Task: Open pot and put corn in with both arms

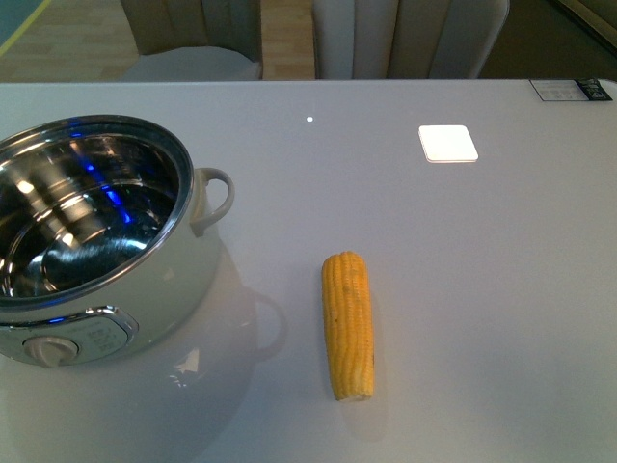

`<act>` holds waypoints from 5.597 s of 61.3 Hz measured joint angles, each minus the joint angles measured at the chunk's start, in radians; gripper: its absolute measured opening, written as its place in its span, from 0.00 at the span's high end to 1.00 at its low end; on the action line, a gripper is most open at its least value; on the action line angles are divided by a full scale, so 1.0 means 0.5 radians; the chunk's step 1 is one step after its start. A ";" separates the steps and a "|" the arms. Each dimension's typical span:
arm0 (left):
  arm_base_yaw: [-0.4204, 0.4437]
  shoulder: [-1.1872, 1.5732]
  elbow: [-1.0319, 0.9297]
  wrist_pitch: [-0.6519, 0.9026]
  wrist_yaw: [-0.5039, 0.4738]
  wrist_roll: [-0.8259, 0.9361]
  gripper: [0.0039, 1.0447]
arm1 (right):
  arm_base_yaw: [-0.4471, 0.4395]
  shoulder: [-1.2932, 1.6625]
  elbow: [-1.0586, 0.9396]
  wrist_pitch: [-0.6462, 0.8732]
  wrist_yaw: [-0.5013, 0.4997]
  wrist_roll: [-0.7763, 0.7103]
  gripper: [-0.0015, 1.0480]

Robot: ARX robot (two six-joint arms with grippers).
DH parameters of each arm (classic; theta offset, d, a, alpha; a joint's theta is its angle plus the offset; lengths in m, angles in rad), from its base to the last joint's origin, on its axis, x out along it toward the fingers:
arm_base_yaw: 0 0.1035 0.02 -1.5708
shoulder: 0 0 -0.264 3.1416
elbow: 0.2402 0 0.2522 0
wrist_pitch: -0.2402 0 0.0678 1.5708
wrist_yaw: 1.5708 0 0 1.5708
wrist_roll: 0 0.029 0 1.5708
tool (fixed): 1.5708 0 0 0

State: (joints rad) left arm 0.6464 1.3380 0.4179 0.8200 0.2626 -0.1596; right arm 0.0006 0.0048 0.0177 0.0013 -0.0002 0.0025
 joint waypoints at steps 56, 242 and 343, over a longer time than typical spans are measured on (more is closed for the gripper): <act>-0.932 -1.524 -0.748 -0.590 -0.175 0.298 0.97 | 0.000 0.000 0.000 0.000 -0.001 0.001 0.08; -1.288 -2.665 -0.810 -1.638 -0.526 0.307 0.07 | 0.503 2.519 0.536 0.461 0.045 0.586 0.08; -1.288 -2.665 -0.810 -1.639 -0.526 0.306 0.07 | 1.019 4.714 2.237 0.105 0.211 0.632 0.08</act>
State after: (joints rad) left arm 0.0025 0.0055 0.0128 0.0006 -0.0002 -0.0067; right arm 0.5098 2.3615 1.1362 0.0536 0.1051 0.3187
